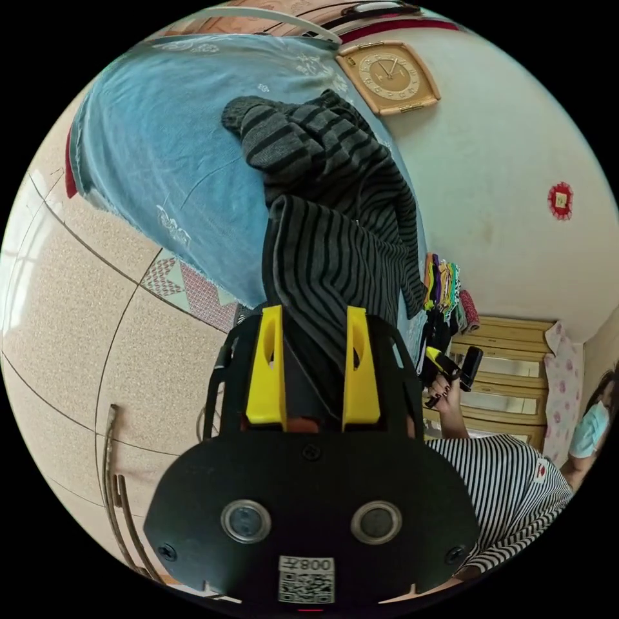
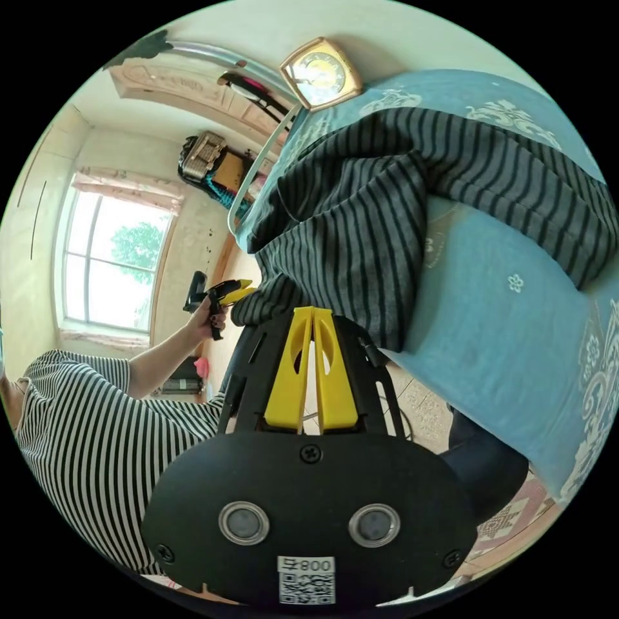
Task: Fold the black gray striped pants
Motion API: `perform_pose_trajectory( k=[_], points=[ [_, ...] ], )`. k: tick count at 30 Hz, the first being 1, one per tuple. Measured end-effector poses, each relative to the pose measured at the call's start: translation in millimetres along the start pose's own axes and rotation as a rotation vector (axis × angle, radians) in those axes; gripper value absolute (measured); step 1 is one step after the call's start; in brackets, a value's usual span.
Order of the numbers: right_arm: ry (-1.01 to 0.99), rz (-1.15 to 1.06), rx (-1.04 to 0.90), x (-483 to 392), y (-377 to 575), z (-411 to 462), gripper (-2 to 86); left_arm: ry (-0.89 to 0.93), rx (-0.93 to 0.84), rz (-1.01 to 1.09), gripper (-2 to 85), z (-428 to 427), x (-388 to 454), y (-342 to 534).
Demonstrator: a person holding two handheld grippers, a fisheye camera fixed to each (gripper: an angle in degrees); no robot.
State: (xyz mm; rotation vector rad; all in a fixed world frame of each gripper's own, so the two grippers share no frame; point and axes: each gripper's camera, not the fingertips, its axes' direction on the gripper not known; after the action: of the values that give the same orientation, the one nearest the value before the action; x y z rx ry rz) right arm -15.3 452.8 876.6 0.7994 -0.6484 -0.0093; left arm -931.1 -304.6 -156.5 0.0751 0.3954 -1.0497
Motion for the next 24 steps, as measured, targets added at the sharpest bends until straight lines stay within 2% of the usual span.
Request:
perform_pose_trajectory(
  k=[4,7,9,14,18,22,24],
  points=[
    [-0.069,-0.054,-0.057,-20,-2,30,-0.4,0.093,-0.028,-0.074,5.3,37,0,4],
    [-0.109,-0.032,-0.017,-14,13,15,-0.4,0.231,0.013,-0.024,2.5,54,32,6],
    [-0.106,0.001,0.056,-1,29,-13,-0.2,0.347,0.034,0.116,1.9,63,91,2],
    [-0.085,0.114,0.318,46,98,-114,0.7,0.37,-0.081,0.475,1.5,122,255,-8],
    [0.012,0.026,0.35,25,125,-132,2.6,0.407,-0.124,0.599,1.6,177,354,-6],
    [-0.116,-0.08,0.387,3,135,-138,5.4,0.422,-0.18,0.744,1.9,224,456,-4],
    [-0.139,-0.099,0.474,1,148,-164,5.4,0.496,-0.224,0.856,2.3,261,537,-2]
  ],
)
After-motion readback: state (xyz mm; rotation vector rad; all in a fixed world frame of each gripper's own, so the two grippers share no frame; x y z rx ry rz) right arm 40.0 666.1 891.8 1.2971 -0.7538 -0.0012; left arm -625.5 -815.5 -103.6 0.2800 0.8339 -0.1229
